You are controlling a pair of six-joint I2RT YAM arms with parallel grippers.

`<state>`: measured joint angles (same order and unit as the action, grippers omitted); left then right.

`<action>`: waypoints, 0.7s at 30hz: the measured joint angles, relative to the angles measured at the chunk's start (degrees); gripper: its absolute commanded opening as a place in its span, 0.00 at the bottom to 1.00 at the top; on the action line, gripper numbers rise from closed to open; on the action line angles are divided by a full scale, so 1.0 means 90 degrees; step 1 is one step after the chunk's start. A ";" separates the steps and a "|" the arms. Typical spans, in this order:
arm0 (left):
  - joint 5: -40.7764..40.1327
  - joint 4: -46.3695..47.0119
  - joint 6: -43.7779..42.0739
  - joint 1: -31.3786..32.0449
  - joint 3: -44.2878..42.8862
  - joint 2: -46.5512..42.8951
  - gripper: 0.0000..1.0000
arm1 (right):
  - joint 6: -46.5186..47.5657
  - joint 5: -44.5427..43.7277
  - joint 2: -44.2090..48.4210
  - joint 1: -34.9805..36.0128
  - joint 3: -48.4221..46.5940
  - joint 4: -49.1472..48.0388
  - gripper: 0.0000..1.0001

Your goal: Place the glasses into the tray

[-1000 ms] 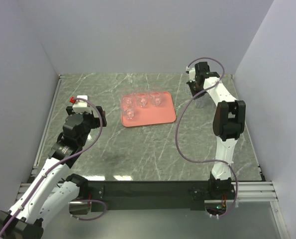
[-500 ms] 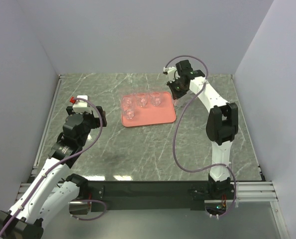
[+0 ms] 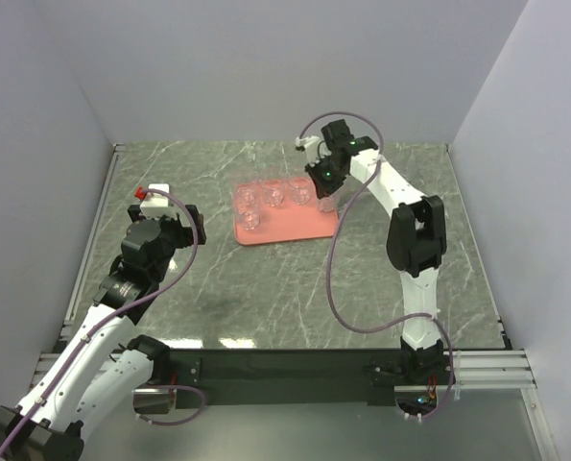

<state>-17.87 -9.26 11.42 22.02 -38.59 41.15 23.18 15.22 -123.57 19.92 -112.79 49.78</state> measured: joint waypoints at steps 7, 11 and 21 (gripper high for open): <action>0.0000 -0.0002 0.0000 0.0000 0.0000 -0.0002 0.97 | 0.0182 0.0061 0.0061 0.0840 0.0503 -0.0022 0.00; 0.0000 -0.0002 0.0000 0.0000 0.0000 -0.0007 0.97 | 0.0206 0.0051 0.0070 0.1326 0.0493 -0.0010 0.00; 0.0000 0.0000 0.0000 0.0000 0.0000 -0.0007 0.97 | 0.0202 -0.0474 -0.0435 0.2084 -0.0648 0.0182 0.01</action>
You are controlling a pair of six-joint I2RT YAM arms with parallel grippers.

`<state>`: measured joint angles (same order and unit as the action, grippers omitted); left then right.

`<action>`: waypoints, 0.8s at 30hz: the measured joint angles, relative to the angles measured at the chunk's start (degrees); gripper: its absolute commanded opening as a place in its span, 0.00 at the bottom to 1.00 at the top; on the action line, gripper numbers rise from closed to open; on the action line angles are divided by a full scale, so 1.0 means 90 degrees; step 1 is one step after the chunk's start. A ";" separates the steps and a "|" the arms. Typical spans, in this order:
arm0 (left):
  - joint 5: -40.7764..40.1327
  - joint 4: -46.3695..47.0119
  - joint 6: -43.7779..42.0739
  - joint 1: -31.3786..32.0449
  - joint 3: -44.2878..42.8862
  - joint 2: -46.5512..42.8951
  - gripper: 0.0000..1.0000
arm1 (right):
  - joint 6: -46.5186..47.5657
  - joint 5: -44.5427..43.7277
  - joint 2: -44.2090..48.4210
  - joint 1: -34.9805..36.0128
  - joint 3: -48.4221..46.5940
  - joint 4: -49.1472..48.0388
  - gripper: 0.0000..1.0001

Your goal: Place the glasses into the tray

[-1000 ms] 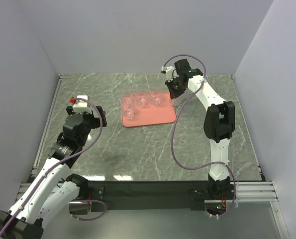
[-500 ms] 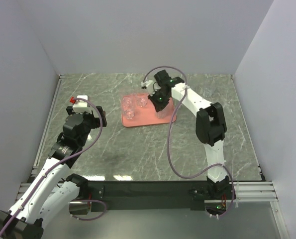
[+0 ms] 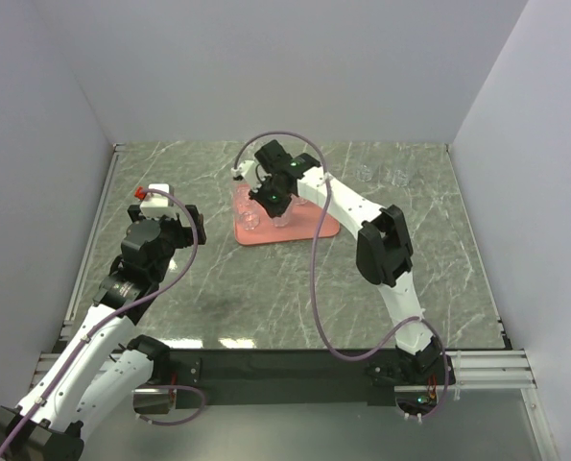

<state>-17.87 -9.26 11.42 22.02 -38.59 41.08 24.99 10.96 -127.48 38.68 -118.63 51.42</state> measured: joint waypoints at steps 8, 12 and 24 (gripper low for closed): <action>0.0000 -0.0002 0.0000 0.0000 0.0000 0.0000 0.97 | -0.0002 -0.0372 -0.0525 0.0289 -0.0520 0.0097 0.02; 0.0000 0.0000 0.0000 0.0000 0.0000 0.0000 0.97 | -0.0002 -0.0437 -0.0566 0.0306 -0.0520 0.0172 0.09; 0.0000 0.0000 0.0000 0.0000 0.0000 0.0000 0.97 | 0.0000 -0.0457 -0.0566 0.0325 -0.0534 0.0192 0.31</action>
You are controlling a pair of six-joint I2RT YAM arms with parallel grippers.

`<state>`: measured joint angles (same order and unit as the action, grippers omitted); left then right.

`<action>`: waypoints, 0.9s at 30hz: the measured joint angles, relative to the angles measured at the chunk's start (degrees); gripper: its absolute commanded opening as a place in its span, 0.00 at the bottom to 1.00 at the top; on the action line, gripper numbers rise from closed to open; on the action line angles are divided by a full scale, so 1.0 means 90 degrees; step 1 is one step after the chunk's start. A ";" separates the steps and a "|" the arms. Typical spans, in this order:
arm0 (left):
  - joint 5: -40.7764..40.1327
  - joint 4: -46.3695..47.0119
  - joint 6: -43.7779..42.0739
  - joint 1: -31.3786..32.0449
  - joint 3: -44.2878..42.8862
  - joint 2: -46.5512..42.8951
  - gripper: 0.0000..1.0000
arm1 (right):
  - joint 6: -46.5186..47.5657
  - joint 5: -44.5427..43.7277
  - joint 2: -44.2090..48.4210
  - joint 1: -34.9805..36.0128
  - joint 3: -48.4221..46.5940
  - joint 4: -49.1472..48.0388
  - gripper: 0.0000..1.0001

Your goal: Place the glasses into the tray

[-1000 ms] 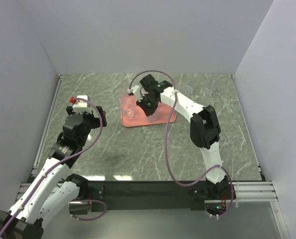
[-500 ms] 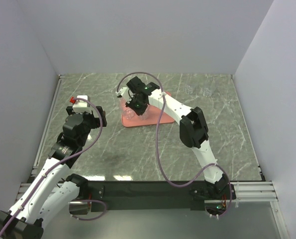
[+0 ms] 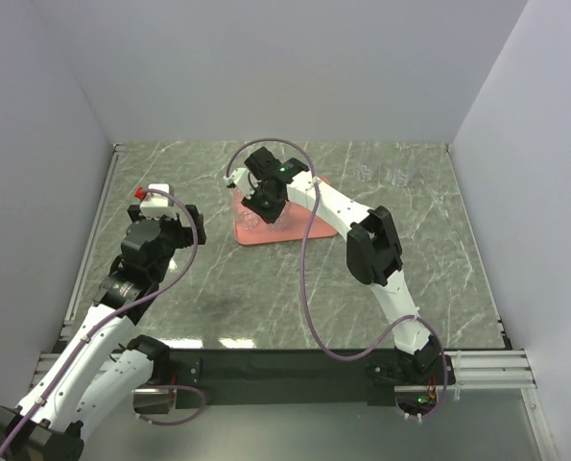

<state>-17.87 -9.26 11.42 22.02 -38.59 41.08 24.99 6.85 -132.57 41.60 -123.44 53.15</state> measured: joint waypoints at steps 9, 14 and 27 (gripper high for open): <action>0.0000 0.0000 0.0000 0.0000 0.0000 0.0000 0.97 | 0.0005 -0.0085 0.0163 0.0005 0.0034 0.0000 0.32; 0.0000 -0.0002 0.0000 0.0000 0.0000 0.0000 0.97 | 0.0029 -0.0192 0.0882 0.0005 0.0483 -0.0024 0.32; -0.0005 0.0000 0.0000 0.0000 0.0000 0.0010 0.97 | 0.0151 -0.0682 0.2414 -0.0070 0.1953 -0.0391 0.32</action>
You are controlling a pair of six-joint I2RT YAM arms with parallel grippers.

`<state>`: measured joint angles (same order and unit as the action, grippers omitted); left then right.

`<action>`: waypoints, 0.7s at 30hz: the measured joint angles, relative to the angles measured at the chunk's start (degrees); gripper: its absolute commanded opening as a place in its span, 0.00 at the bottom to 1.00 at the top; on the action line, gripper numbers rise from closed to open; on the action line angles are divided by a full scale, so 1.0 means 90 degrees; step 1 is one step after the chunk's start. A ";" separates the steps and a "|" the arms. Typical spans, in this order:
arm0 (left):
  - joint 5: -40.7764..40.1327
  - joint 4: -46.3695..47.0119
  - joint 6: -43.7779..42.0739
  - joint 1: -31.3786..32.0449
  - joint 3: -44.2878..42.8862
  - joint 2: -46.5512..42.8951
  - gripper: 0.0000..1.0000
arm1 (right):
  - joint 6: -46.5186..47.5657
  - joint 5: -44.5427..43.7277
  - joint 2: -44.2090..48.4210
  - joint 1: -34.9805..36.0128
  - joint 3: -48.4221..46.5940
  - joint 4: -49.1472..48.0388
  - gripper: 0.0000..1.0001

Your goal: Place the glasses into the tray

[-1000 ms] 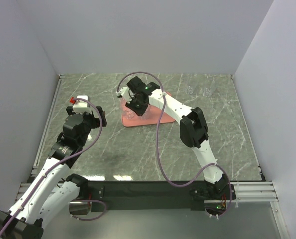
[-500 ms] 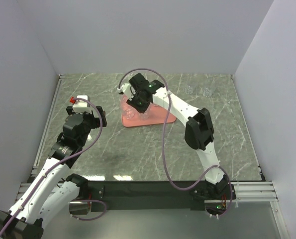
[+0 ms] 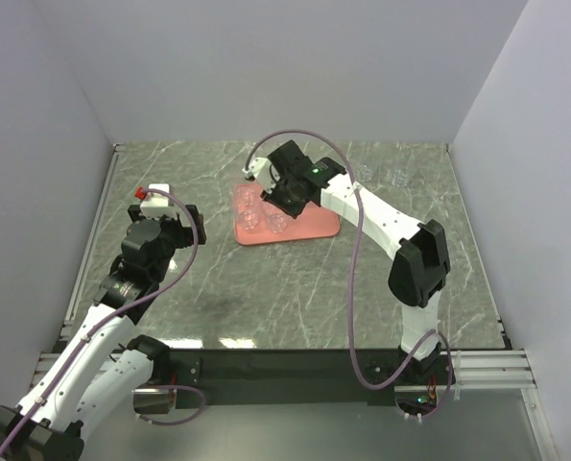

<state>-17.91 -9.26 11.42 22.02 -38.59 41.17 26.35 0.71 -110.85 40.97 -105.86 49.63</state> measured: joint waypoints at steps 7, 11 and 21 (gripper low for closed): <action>-0.0005 0.0002 0.0000 0.0000 0.0034 0.0051 0.97 | -0.0056 0.0148 0.0867 -0.0889 0.0906 -0.0248 0.32; -0.0002 0.0000 0.0000 0.0000 0.0044 0.0070 0.96 | -0.0306 0.0707 0.1688 -0.2098 0.1426 -0.0590 0.32; 0.0002 0.0000 0.0000 0.0000 0.0044 0.0121 0.96 | -0.1651 0.2254 0.3155 -0.5425 0.2640 -0.1846 0.35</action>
<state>-17.89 -9.26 11.42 22.02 -38.20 42.26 11.49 20.99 -82.46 -7.86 -82.11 33.01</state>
